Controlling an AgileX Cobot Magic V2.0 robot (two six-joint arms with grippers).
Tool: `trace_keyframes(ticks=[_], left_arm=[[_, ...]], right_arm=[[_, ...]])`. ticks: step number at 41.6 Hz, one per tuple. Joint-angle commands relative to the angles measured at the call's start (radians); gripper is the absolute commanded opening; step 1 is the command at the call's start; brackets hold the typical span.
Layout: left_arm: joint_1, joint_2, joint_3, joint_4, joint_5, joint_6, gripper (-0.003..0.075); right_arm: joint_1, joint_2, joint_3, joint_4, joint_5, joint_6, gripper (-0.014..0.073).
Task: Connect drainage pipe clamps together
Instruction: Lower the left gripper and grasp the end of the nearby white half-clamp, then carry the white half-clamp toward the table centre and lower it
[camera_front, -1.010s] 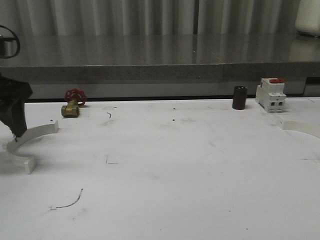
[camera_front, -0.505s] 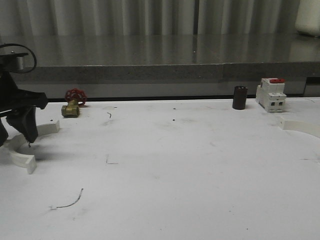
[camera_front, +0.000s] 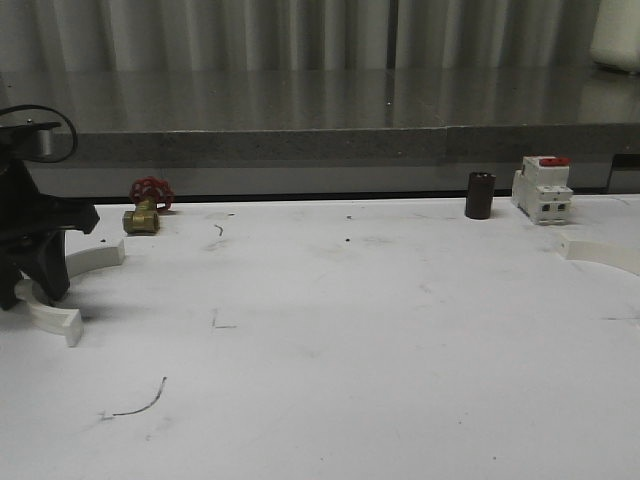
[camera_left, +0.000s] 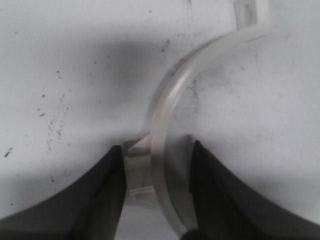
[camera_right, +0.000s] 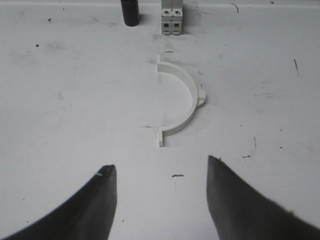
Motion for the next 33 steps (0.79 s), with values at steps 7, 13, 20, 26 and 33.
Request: trace_keyframes(ticks=[7,13,20,26,33], left_arm=[[-0.005,-0.045,-0.029,-0.011,-0.03,-0.003,0.0119],[-0.005,-0.045,-0.029,-0.011,-0.033,-0.003,0.0045],[-0.005,-0.042,-0.029,-0.01,-0.041,-0.003,-0.0021],[-0.024,-0.052,-0.058,-0.009,0.014,-0.003,-0.002],[-0.124,-0.081,-0.146,0.053,0.096,-0.108,-0.002]], right_arm=[[-0.005,0.007,-0.036,-0.007,-0.062,-0.005,0.0434],[-0.005,0.007,-0.036,-0.007,-0.062,-0.005,0.0434],[-0.005,0.007,-0.036,-0.007,-0.062,-0.005,0.0434],[-0.005,0.007,-0.036,-0.007,-0.062,-0.005,0.0434],[-0.005,0.007,-0.036,-0.007,-0.062,-0.005,0.0434]])
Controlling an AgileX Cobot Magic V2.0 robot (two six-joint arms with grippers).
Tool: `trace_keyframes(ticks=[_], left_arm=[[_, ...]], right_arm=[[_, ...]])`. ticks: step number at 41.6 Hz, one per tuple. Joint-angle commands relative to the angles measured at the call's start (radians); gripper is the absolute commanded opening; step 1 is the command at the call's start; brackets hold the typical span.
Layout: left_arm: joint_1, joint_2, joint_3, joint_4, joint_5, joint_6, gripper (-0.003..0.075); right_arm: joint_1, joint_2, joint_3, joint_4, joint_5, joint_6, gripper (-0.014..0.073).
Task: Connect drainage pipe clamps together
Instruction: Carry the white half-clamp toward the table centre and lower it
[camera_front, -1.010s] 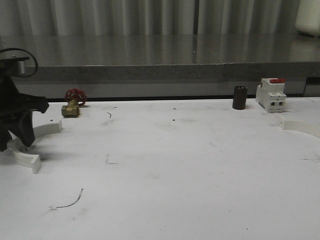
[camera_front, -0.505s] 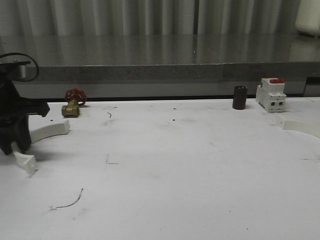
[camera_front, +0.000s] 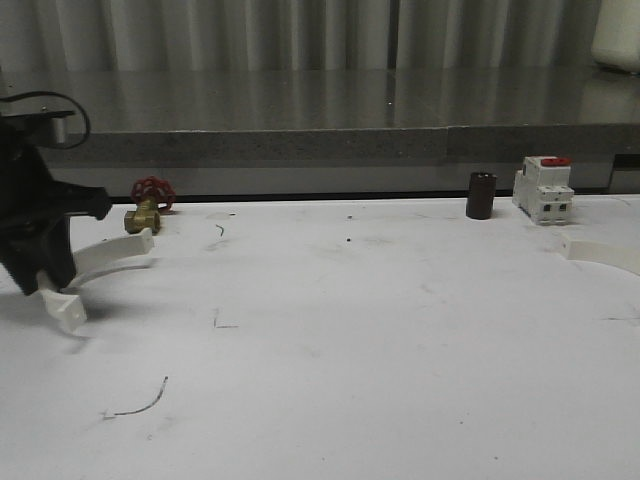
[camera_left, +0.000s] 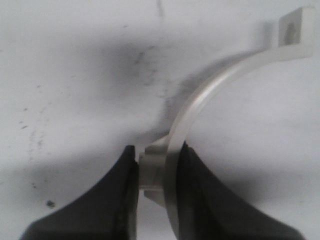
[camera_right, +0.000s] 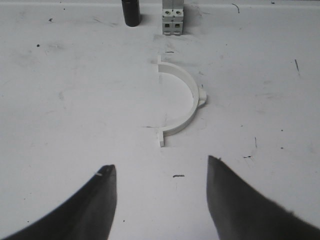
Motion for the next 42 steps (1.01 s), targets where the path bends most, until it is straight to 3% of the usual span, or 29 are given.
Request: trace_keyframes(ticks=[1,6,10,15,23,28,42], left_arm=[[-0.084,-0.076,-0.086,0.065,0.034,-0.116,-0.002],[-0.221,-0.077,-0.169,0.294,0.118,-0.323,-0.002],[-0.327,-0.077,-0.228,0.388,0.141,-0.448,-0.002],[-0.413,-0.059,-0.309,0.398,0.14,-0.534,-0.002],[-0.491,0.066,-0.505,0.389,0.285,-0.604,-0.002],[-0.544,0.137,-0.599,0.398,0.3,-0.69,-0.002],[-0.583,0.273,-0.678,0.408,0.328,-0.879,-0.002]], right_arm=[[-0.005,0.007,-0.036,-0.007,-0.062,-0.005,0.0434],[-0.005,0.007,-0.036,-0.007,-0.062,-0.005,0.0434],[-0.005,0.007,-0.036,-0.007,-0.062,-0.005,0.0434],[-0.005,0.007,-0.036,-0.007,-0.062,-0.005,0.0434],[-0.005,0.007,-0.036,-0.007,-0.062,-0.005,0.0434],[-0.005,0.007,-0.036,-0.007,-0.062,-0.005,0.0434],[-0.005,0.007,-0.036,-0.007,-0.062,-0.005,0.0434]])
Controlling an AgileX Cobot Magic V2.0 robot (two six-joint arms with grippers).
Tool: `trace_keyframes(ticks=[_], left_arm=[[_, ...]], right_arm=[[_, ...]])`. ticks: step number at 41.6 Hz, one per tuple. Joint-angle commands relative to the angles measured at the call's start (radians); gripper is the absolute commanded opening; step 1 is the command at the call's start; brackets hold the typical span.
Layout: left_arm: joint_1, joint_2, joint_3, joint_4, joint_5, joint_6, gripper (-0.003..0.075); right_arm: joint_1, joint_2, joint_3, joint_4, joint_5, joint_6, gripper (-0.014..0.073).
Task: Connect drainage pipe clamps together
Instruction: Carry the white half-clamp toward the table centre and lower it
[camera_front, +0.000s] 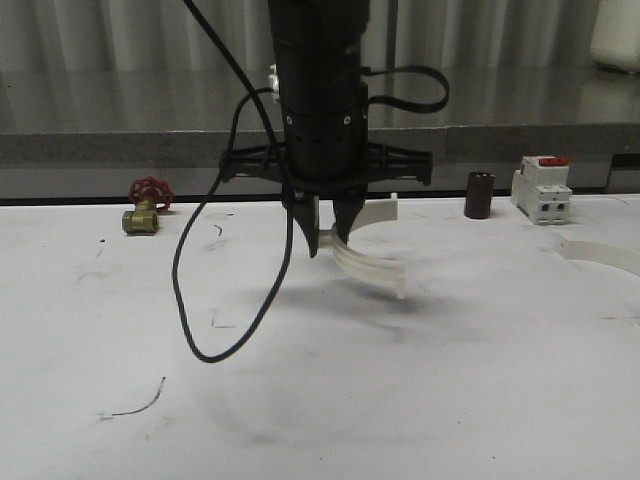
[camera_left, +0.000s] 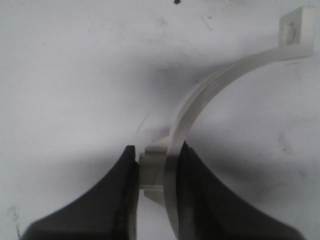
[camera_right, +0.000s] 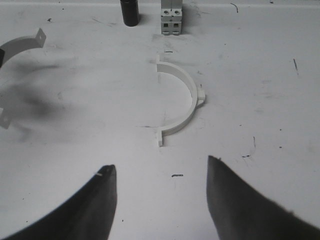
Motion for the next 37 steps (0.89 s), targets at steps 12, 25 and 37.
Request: trace_keyframes(ticks=[12,25,37], left_arm=[[-0.005,-0.022,-0.038,0.03,0.031,-0.097,-0.002],[-0.005,0.008,-0.04,0.015,0.035,-0.097,-0.0019],[-0.005,0.008,-0.04,0.013,0.032,-0.097,0.0113]], right_arm=[[-0.005,0.007,-0.036,-0.007,-0.062,-0.005,0.0434],[-0.005,0.007,-0.036,-0.007,-0.062,-0.005,0.0434],[-0.005,0.007,-0.036,-0.007,-0.062,-0.005,0.0434]])
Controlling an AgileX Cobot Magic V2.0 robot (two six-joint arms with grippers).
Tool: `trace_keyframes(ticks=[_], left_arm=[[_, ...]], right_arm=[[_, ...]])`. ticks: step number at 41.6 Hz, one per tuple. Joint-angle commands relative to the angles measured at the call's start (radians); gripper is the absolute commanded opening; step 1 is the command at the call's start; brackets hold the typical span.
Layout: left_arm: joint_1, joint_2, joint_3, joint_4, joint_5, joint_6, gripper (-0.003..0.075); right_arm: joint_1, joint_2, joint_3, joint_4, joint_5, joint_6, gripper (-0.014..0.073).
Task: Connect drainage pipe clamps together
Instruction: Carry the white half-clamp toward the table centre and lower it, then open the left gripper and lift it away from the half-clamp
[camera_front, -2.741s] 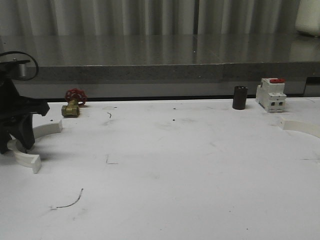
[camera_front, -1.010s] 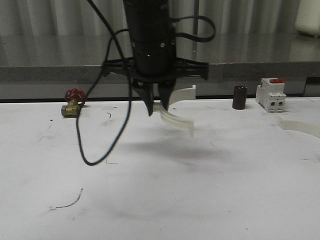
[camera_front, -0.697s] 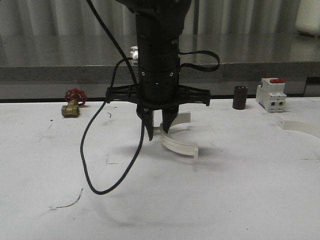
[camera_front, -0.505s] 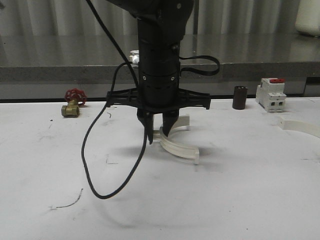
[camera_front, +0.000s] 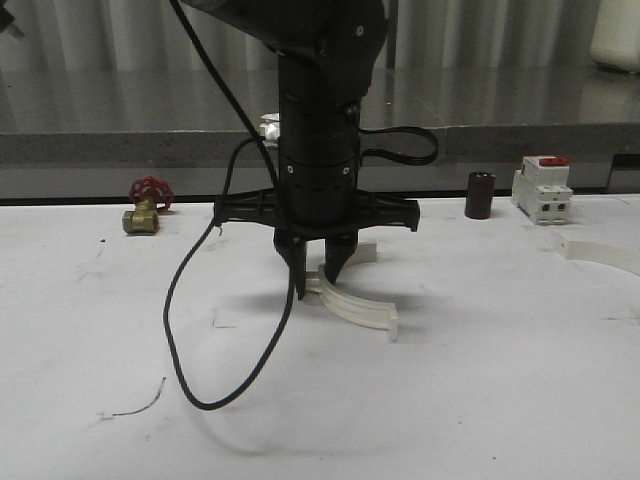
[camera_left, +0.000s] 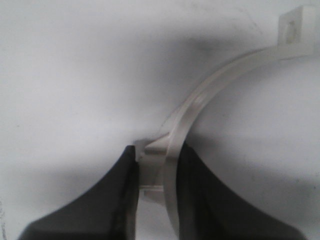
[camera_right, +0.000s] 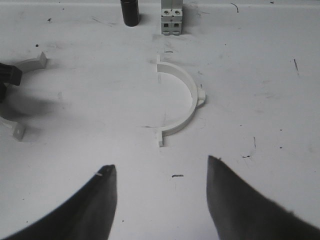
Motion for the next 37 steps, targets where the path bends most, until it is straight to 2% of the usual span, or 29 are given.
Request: trace_keyframes(ticks=[1,9,12,19,24,29,37], left_arm=[[-0.005,-0.063,-0.03,0.006,-0.008,-0.013,0.0134],[-0.005,-0.063,-0.03,0.006,-0.008,-0.013,0.0288],[-0.005,-0.063,-0.03,0.006,-0.008,-0.013,0.032],[-0.005,-0.063,-0.045,0.015,0.01,-0.008,0.0335],[-0.007,-0.074,-0.105,0.068,0.121,0.011,0.0335],[-0.013,-0.147,-0.141,0.126,0.169,0.174,0.0335],[-0.007,-0.329,-0.141,0.095,0.12,0.473,0.0335]], right_arm=[[-0.005,0.007,-0.036,-0.007,-0.062,-0.005,0.0434],[-0.005,0.007,-0.036,-0.007,-0.062,-0.005,0.0434],[-0.005,0.007,-0.036,-0.007,-0.062,-0.005,0.0434],[-0.005,0.007,-0.036,-0.007,-0.062,-0.005,0.0434],[-0.005,0.007,-0.036,-0.007,-0.062,-0.005,0.0434],[-0.005,0.007,-0.036,-0.007,-0.062,-0.005,0.0434],[-0.005,0.007,-0.036,-0.007,-0.062,-0.005,0.0434]])
